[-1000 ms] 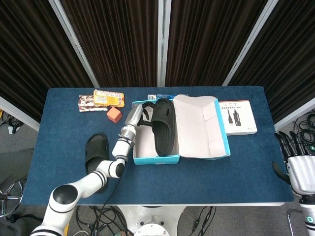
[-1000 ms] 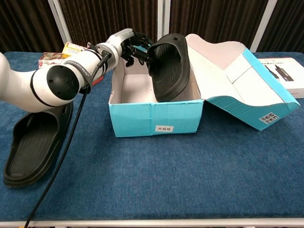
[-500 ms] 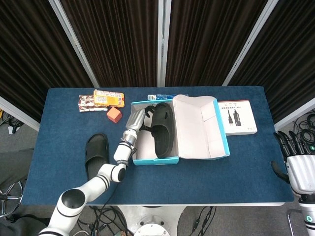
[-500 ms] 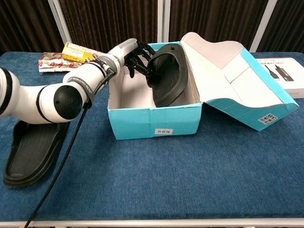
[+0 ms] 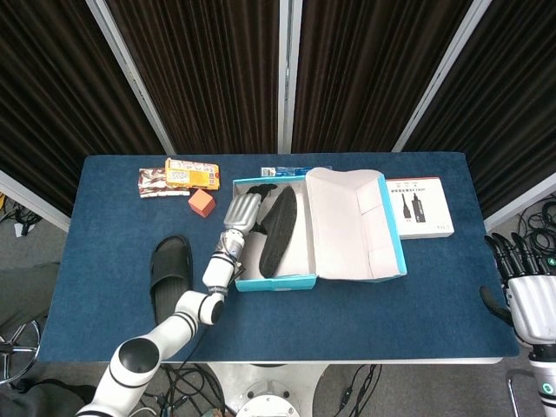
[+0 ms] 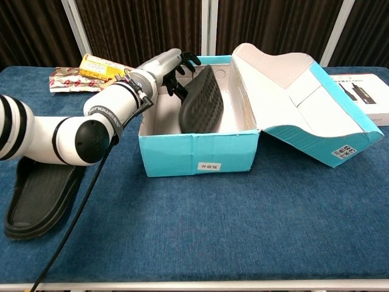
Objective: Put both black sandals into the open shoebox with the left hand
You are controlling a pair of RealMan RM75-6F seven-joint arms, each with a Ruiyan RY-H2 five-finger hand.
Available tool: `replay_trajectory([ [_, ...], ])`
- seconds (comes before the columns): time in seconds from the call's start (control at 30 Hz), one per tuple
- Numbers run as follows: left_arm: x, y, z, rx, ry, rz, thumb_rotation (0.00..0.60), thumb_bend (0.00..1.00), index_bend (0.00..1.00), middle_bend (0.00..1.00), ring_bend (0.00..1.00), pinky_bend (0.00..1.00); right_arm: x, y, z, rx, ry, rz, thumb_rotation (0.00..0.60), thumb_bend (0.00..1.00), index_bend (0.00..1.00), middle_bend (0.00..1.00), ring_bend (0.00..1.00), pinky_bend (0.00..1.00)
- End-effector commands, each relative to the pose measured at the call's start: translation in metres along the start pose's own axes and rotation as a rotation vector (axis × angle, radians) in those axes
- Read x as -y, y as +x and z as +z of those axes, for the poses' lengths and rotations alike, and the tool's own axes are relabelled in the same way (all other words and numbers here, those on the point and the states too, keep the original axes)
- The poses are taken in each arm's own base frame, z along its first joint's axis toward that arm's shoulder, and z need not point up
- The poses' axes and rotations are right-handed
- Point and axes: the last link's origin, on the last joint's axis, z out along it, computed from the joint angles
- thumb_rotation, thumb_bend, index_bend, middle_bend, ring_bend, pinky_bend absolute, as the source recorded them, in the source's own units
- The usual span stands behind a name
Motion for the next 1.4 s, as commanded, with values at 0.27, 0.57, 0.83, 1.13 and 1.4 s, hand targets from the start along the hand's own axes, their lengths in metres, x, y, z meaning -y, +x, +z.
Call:
replay_trajectory([
  [0.27,-0.01,-0.005,-0.005,-0.008,-0.057,0.11,0.6,0.07,0.12,0.12,0.13,0.48,0.0,0.0,-0.001,-0.004,0.005,0.003,0.6,0.23,0.08,0.1,0.04,0.19],
  [0.57,-0.019,-0.013,-0.006,0.035,-0.017,0.1,0.6,0.07,0.09,0.05,0.07,0.43,0.0,0.0,-0.002,-0.004,0.005,0.005,0.6,0.23,0.08,0.1,0.04,0.19],
  [0.83,-0.028,-0.017,-0.005,0.093,0.049,0.02,0.6,0.07,0.08,0.04,0.06,0.41,0.0,0.0,-0.002,-0.005,0.009,0.006,0.6,0.23,0.08,0.1,0.04,0.19],
  [1.13,-0.024,-0.009,-0.006,0.084,0.075,0.124,0.6,0.06,0.05,0.0,0.0,0.13,0.001,0.0,-0.002,-0.006,0.01,0.007,0.6,0.23,0.08,0.1,0.04,0.19],
  [1.4,-0.022,0.012,-0.012,0.027,0.037,0.221,0.6,0.05,0.03,0.0,0.0,0.05,0.002,-0.001,-0.001,-0.009,0.022,0.012,0.6,0.24,0.08,0.1,0.04,0.19],
])
